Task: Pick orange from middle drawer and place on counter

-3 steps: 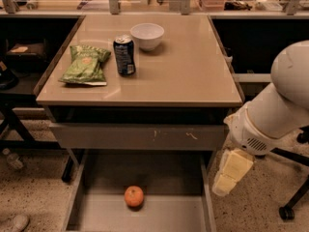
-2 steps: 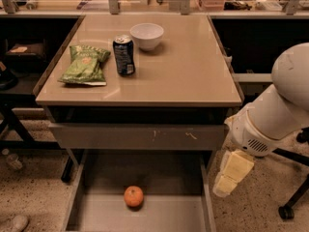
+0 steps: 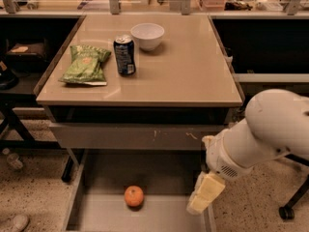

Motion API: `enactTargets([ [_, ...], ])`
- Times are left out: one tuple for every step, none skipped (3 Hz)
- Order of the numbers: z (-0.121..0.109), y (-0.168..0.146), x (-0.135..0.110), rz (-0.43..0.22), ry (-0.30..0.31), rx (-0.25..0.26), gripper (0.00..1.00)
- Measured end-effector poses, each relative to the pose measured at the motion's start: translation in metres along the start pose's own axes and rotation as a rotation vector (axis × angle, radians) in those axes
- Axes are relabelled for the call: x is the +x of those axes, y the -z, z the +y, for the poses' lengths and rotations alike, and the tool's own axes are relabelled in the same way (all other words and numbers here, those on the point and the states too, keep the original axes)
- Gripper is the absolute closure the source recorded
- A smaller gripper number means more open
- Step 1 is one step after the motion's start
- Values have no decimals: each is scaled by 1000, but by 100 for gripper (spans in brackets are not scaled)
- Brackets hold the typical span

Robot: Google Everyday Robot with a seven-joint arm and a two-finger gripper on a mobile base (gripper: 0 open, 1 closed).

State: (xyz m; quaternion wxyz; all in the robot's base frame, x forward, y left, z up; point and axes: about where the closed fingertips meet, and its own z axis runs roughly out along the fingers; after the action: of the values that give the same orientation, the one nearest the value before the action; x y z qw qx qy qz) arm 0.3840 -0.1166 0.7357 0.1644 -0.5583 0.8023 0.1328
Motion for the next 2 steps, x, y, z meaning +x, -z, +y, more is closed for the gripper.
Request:
enactTargets([
  [-2, -46, -16, -44, -7, 11, 0],
  [-1, -84, -21, -42, -24, -17, 0],
])
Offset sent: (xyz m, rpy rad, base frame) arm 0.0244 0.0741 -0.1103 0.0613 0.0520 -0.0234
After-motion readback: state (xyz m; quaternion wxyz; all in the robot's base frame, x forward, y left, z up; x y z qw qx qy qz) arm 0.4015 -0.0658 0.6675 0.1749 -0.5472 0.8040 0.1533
